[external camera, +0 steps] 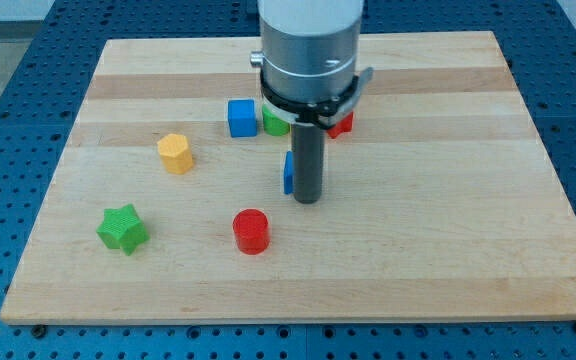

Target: Move the blue triangle to the bottom of the yellow heart

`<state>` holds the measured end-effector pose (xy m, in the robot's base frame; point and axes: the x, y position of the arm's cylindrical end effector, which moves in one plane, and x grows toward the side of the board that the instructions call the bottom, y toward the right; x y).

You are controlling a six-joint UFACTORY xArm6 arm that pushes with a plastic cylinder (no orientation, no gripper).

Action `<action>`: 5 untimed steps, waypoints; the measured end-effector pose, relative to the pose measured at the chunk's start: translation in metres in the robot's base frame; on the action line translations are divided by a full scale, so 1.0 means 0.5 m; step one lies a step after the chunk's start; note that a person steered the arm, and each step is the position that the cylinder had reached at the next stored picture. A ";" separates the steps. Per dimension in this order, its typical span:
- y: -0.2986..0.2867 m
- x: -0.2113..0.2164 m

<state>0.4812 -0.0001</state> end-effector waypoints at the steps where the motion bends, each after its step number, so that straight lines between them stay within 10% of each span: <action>1: -0.030 -0.009; 5: -0.045 -0.065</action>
<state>0.4485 -0.0225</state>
